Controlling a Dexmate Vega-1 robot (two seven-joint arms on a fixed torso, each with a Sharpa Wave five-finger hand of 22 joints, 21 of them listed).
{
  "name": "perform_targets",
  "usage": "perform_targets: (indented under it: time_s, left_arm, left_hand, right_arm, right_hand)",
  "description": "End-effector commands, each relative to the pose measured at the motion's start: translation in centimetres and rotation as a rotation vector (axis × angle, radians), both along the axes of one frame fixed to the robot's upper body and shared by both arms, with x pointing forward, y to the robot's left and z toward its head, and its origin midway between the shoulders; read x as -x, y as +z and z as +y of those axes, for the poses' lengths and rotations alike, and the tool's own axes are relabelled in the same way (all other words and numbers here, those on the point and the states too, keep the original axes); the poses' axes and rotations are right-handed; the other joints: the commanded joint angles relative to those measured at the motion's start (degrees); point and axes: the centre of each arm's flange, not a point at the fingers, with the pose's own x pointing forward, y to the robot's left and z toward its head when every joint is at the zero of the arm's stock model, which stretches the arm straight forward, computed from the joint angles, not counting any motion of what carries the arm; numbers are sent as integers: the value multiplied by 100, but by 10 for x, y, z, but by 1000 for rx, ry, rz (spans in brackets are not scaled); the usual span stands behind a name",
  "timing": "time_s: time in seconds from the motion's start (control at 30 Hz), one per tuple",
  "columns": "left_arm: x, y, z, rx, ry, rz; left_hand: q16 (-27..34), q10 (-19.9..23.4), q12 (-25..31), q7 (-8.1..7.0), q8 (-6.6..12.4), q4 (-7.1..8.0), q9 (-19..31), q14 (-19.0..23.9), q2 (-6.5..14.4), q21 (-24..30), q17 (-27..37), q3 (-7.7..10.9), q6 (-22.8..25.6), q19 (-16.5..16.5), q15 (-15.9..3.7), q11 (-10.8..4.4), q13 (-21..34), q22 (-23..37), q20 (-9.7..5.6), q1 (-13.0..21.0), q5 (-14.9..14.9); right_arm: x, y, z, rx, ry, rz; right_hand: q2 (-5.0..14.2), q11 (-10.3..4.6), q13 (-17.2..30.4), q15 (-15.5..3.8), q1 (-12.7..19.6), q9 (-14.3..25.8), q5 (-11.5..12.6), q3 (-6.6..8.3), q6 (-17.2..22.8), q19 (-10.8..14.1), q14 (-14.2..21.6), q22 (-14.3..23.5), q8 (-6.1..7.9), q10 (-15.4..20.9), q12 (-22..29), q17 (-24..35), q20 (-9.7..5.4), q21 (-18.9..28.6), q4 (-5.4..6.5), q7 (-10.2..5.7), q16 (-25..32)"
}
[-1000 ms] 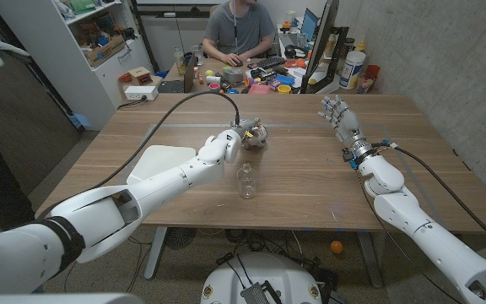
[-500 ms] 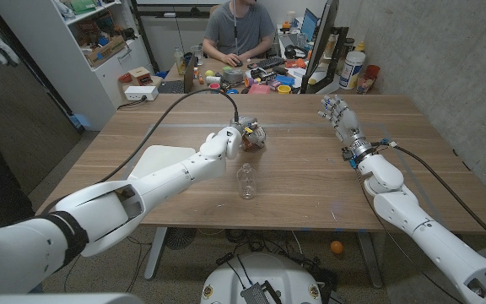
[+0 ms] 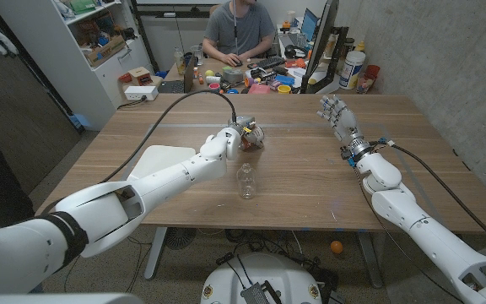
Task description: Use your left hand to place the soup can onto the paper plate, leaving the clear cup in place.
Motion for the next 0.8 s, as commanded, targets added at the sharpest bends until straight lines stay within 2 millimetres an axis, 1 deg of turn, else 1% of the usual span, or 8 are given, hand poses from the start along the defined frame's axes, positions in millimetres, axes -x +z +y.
perform_targets:
  time_s: [0.03, 0.23, 0.27, 0.3, 0.4, 0.8]
  left_arm:
    - [11, 30, 8, 49, 13, -69]
    - [16, 45, 12, 58, 23, -99]
    - [16, 45, 12, 58, 23, -99]
    - [18, 51, 13, 58, 27, -113]
    - [22, 60, 14, 59, 33, -139]
    - [41, 87, 15, 36, 41, -218]
  left_hand:
    - [407, 1960, 4, -342, 7, -70, 31, 1996, 916, 33, 112, 22, 2350, 369, -1190, -1486, 5, 28, -345, 925, -15]
    - [410, 1960, -16, -348, -8, -73, 35, 1997, 924, 39, 120, 20, 2353, 382, -1188, -1493, 3, 28, -349, 943, -21]
    - [410, 1960, -18, -347, -9, -73, 35, 1996, 924, 39, 120, 19, 2355, 383, -1188, -1494, 3, 28, -349, 944, -21]
    - [410, 1960, -20, -348, -10, -73, 36, 1994, 924, 39, 121, 18, 2357, 384, -1188, -1494, 3, 28, -350, 946, -22]
    - [409, 1979, -24, -351, -15, -74, 40, 1992, 930, 42, 124, 16, 2364, 390, -1187, -1493, 3, 27, -351, 955, -26]
    - [420, 2006, -46, -378, -25, -80, 52, 2005, 950, 46, 139, 16, 2393, 401, -1189, -1497, 3, 25, -356, 992, -33]
  right_arm:
    - [-7, 3, 0, 7, 13, 3]
    - [-10, 2, -1, 11, 17, 4]
    - [-10, 2, -1, 11, 18, 3]
    - [-10, 1, -2, 4, 18, 11]
    - [-11, 0, -3, 9, 19, 7]
    - [-9, -1, -7, 3, 19, 3]
  right_hand:
    - [329, 13, 15, 10, -9, 14, -35, 52, 40, 5, 32, 18, -6, 55, -1, -4, -45, -18, -5, 20, -17]
    - [329, 17, 15, 8, -7, 14, -36, 54, 34, 6, 30, 19, -10, 54, -3, -5, -46, -30, -6, 20, -21]
    - [329, 15, 15, 8, -8, 14, -36, 54, 34, 6, 30, 19, -10, 56, -2, -5, -46, -31, -6, 17, -21]
    - [329, 14, 15, 10, -8, 14, -36, 53, 35, 8, 31, 19, -9, 56, -2, -5, -45, -33, -6, 18, -20]
    - [328, 11, 15, 9, -8, 14, -36, 54, 35, 9, 31, 19, -9, 57, -2, -4, -45, -38, -5, 16, -21]
    - [325, 15, 15, 5, -6, 14, -37, 56, 43, 14, 30, 20, -8, 61, -3, -5, -43, -60, -7, 16, -24]
